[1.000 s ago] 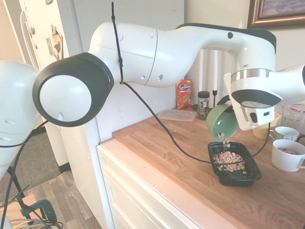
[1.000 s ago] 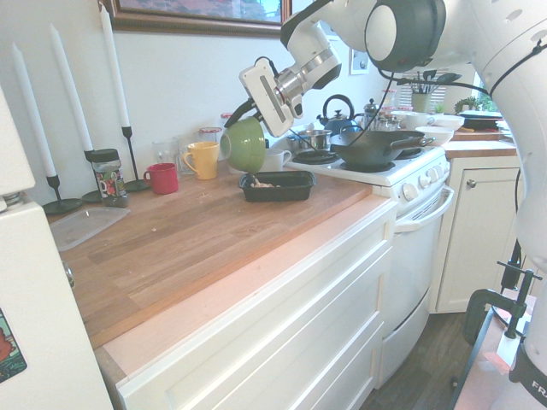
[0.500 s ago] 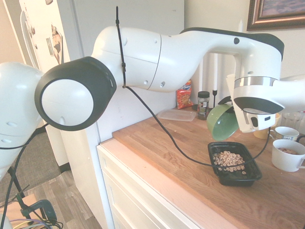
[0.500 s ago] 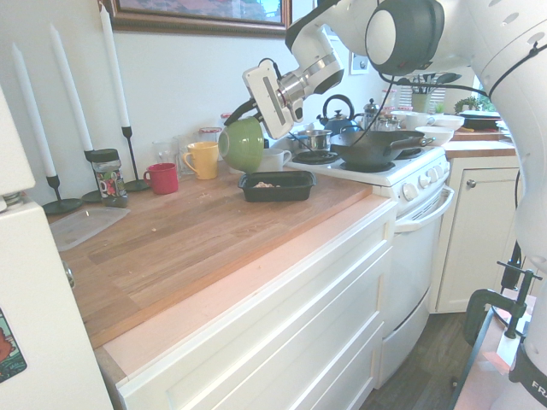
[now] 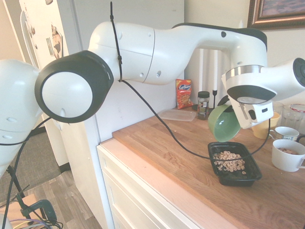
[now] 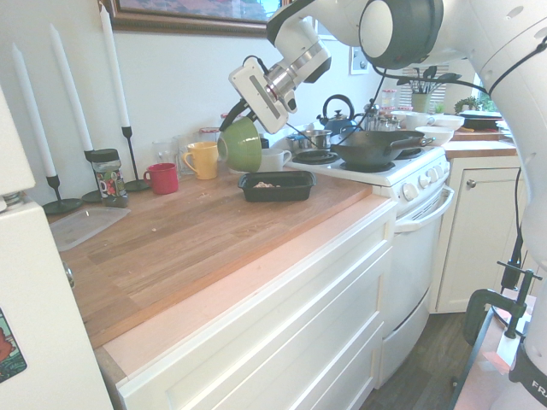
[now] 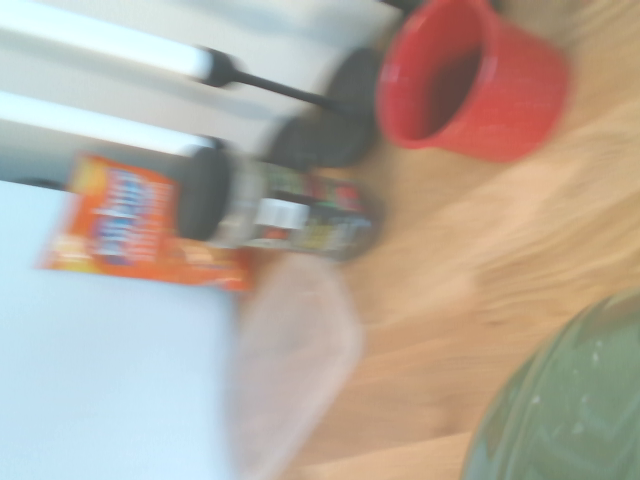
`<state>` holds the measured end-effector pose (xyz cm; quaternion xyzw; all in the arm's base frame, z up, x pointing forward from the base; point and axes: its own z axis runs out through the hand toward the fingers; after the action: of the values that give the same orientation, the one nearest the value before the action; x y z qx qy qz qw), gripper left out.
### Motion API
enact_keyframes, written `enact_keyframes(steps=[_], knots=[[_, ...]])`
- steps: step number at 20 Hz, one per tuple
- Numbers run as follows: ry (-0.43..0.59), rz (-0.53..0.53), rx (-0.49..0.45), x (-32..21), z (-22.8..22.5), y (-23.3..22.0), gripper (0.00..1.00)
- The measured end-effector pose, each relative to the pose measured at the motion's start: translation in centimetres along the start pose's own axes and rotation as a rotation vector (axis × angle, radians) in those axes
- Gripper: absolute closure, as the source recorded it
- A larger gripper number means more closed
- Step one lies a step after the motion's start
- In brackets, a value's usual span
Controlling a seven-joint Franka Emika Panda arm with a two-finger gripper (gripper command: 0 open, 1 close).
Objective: Pour the cereal into the box
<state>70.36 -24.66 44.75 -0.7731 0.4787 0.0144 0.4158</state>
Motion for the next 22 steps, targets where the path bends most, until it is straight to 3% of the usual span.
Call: enact_keyframes(steps=[7, 13, 22], knots=[[0.283, -0.108, -0.291, -7.0, 5.6, -5.1, 1.00], [0.526, -0.226, -0.519, -13.9, 12.8, -6.6, 1.00], [0.678, -0.321, -0.708, -20.5, 20.9, -5.7, 1.00]])
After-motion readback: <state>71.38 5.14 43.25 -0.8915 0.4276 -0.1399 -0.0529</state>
